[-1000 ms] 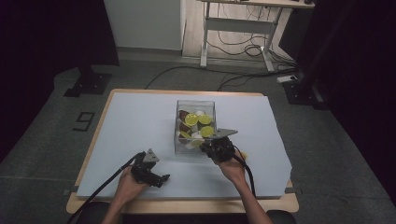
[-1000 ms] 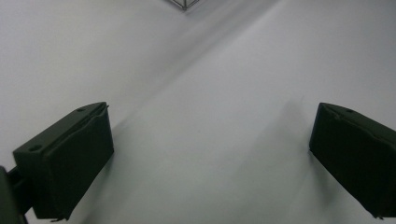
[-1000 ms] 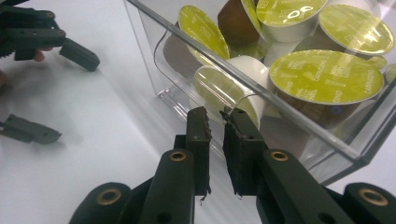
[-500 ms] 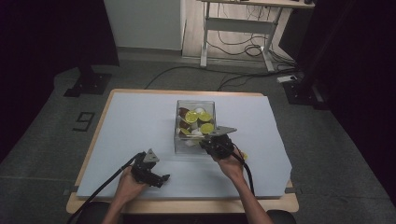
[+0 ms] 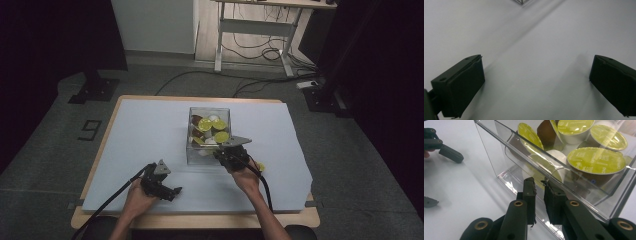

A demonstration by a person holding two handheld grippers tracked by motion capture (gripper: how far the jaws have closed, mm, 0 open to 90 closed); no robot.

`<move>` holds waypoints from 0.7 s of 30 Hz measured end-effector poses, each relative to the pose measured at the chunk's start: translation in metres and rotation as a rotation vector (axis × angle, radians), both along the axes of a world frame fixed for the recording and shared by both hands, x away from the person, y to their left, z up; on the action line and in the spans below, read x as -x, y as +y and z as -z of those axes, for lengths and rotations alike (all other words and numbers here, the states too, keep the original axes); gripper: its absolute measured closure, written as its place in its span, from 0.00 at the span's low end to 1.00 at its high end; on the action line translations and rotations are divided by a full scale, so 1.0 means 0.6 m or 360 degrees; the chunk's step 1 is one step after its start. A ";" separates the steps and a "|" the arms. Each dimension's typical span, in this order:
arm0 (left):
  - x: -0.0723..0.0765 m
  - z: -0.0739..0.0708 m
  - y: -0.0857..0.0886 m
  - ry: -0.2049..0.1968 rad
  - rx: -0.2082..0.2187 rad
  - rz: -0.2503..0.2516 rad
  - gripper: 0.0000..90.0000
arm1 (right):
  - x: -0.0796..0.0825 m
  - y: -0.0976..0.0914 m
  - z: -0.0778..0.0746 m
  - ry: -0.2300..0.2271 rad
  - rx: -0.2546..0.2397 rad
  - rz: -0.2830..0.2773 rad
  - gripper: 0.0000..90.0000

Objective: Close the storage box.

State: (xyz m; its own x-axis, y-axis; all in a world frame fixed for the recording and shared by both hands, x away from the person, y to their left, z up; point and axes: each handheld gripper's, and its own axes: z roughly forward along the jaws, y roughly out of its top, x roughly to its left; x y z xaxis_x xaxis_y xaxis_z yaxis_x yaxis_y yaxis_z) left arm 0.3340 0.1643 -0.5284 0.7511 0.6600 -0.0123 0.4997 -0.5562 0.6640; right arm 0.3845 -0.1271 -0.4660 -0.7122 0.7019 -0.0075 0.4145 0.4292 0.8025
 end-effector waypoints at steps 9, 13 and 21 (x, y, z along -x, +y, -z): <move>0.000 0.000 0.000 0.0001 0.0002 0.0002 0.00 | 0.000 -0.001 -0.002 0.0052 0.0014 -0.0033 0.73; 0.000 0.000 0.000 0.0002 -0.0003 0.0004 0.00 | 0.004 0.002 -0.005 0.0077 0.0051 -0.0062 0.60; 0.000 0.000 0.000 0.0002 -0.0007 0.0005 0.00 | 0.012 -0.002 -0.010 0.0104 0.0120 -0.0065 0.44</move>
